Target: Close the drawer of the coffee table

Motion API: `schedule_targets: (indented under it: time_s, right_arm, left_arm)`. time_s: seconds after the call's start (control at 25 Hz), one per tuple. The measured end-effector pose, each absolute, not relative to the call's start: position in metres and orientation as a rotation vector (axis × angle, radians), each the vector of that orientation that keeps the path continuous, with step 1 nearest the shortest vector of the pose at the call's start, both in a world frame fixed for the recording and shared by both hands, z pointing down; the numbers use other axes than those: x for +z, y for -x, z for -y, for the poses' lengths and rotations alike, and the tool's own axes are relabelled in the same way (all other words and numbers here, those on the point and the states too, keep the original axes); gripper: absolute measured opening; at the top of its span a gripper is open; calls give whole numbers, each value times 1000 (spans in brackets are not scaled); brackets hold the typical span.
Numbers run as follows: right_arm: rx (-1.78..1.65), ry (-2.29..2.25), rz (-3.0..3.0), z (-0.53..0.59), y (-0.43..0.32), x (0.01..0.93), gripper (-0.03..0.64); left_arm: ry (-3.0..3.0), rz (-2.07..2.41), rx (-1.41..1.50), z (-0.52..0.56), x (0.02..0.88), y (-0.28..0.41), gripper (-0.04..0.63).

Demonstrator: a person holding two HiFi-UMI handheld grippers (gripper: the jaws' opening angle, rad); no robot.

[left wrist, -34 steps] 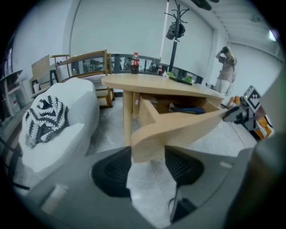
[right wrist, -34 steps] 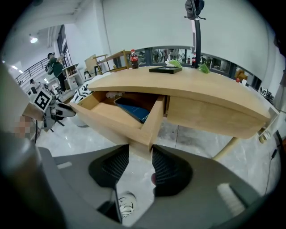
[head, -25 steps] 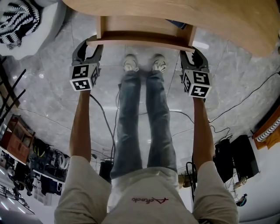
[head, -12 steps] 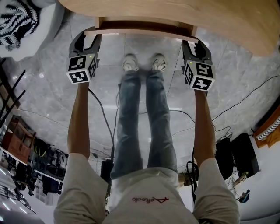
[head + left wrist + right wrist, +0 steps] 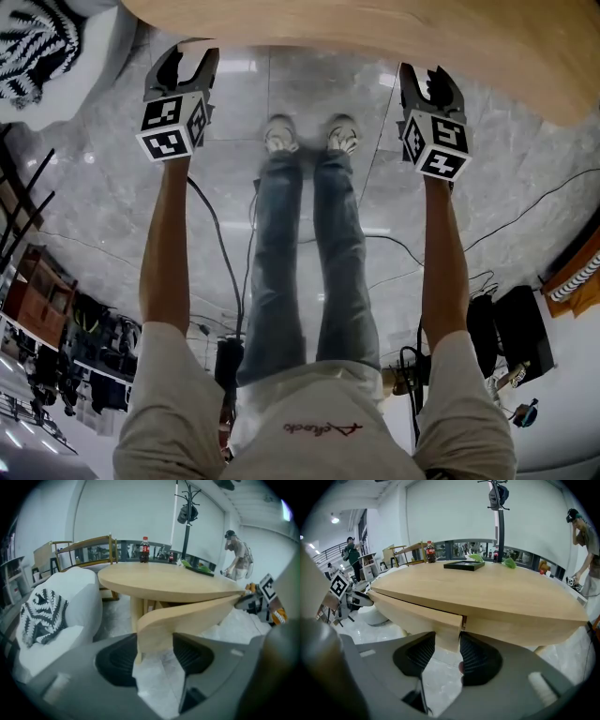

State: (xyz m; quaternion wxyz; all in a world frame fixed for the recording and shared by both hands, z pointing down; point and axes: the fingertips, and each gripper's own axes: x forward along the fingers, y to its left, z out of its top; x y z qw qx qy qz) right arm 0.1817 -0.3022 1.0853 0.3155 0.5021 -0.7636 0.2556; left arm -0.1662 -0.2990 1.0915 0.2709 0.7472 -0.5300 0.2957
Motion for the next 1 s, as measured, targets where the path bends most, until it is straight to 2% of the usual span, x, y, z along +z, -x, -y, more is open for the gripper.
schedule_targets:
  time_s: [0.72, 0.88, 1.0]
  right_arm:
    - [644, -1386, 2037, 328, -182, 1085, 172]
    - [660, -1401, 2001, 320, -183, 1090, 146]
    - [671, -1375, 1996, 304, -181, 1090, 129]
  left_arm:
    - [-2035, 1430, 787, 327, 1091, 167, 230]
    - [-2001, 1464, 781, 323, 1089, 172, 229]
    - [-1986, 1470, 796, 309, 1090, 174, 203]
